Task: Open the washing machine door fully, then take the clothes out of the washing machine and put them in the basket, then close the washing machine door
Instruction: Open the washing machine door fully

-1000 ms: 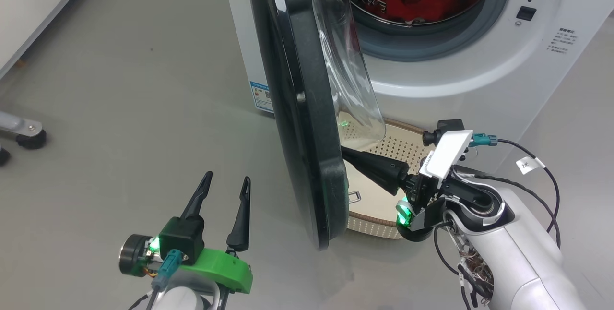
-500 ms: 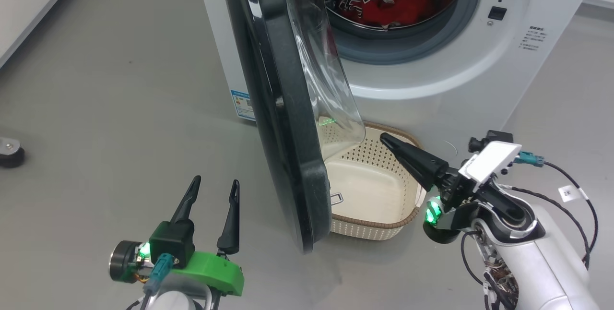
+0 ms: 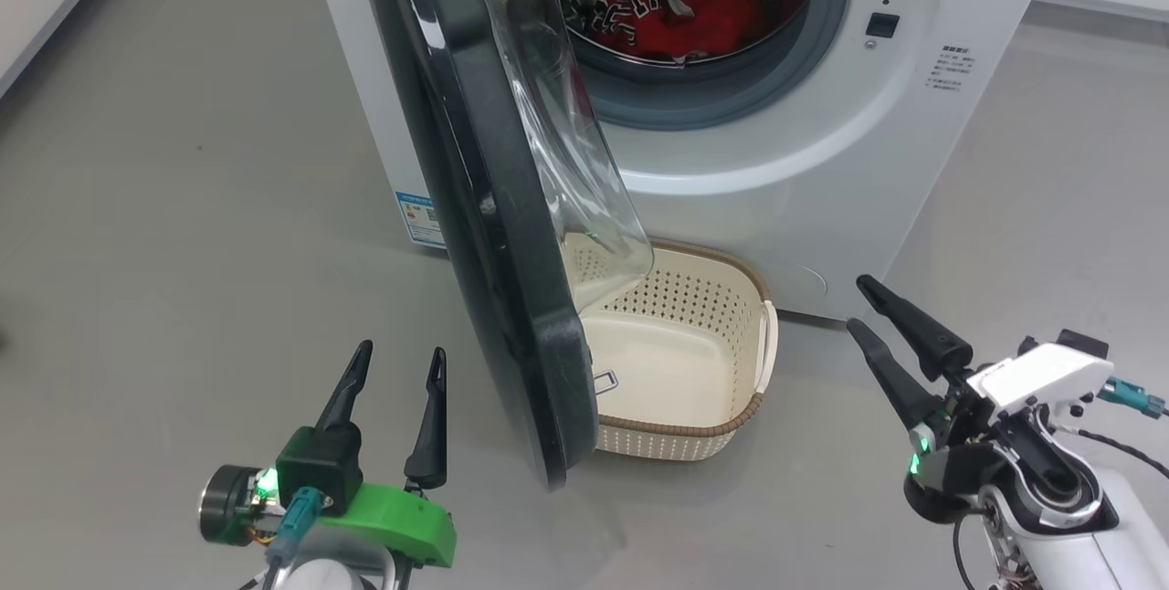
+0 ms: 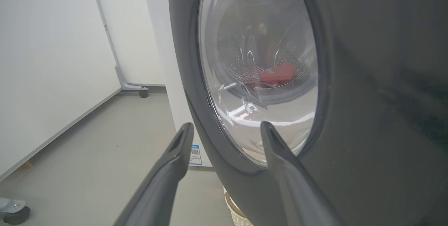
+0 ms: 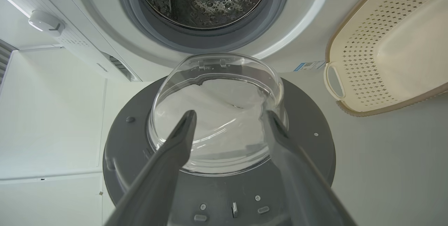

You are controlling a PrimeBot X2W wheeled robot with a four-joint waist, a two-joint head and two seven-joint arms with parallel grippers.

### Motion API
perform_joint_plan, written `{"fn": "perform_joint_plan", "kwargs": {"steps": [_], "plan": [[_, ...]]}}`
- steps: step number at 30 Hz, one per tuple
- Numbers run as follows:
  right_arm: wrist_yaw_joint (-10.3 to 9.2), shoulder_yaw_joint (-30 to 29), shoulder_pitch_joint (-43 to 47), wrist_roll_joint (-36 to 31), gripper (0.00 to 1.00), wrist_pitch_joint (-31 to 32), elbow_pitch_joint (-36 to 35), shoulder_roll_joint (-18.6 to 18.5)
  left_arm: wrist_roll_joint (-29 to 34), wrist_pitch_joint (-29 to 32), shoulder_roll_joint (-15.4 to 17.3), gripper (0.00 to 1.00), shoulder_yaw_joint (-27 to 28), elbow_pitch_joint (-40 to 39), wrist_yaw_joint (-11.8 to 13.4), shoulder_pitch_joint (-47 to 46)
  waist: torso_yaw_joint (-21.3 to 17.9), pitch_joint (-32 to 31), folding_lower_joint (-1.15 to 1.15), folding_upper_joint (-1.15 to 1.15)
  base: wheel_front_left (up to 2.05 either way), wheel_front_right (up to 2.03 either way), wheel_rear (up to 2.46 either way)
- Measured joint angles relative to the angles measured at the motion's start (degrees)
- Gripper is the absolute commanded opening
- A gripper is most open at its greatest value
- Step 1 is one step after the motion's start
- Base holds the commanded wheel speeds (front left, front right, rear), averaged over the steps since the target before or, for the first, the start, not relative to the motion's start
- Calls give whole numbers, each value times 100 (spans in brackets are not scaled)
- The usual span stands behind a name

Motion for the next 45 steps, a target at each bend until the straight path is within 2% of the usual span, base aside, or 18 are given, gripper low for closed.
{"fn": "perform_joint_plan", "kwargs": {"steps": [7,12,20,24,31,35,42,45], "plan": [[27,-85,504,-488,100,-445,-9,-149,3,0,1,100,93,38,0,44,-136,-62,0,0,0,0,0],[27,-159,745,-1096,100,-983,-34,-312,7,0,2,100,145,59,0,78,-213,-119,0,0,0,0,0],[29,-298,1009,-2531,100,-2241,-37,-704,22,0,1,100,156,97,0,124,-311,-184,0,0,0,0,0],[5,-364,1024,-3472,100,-2958,-43,-1043,22,0,2,100,187,111,0,125,-329,-201,0,0,0,0,0],[-469,-336,1127,-4874,100,-3953,-124,-1515,30,0,5,100,188,160,0,192,-384,-256,0,0,0,0,0],[-730,-255,1180,-5560,100,-3974,-298,-1661,30,0,7,100,185,160,0,193,-400,-257,0,0,0,0,0],[-1131,-138,1262,-6370,100,-3890,-567,-1669,30,0,5,100,182,161,0,194,-429,-238,0,0,0,0,0],[-1190,-47,1367,-6641,100,-3883,-647,-1621,30,0,5,100,181,174,0,194,-441,-231,0,0,0,0,0]]}}
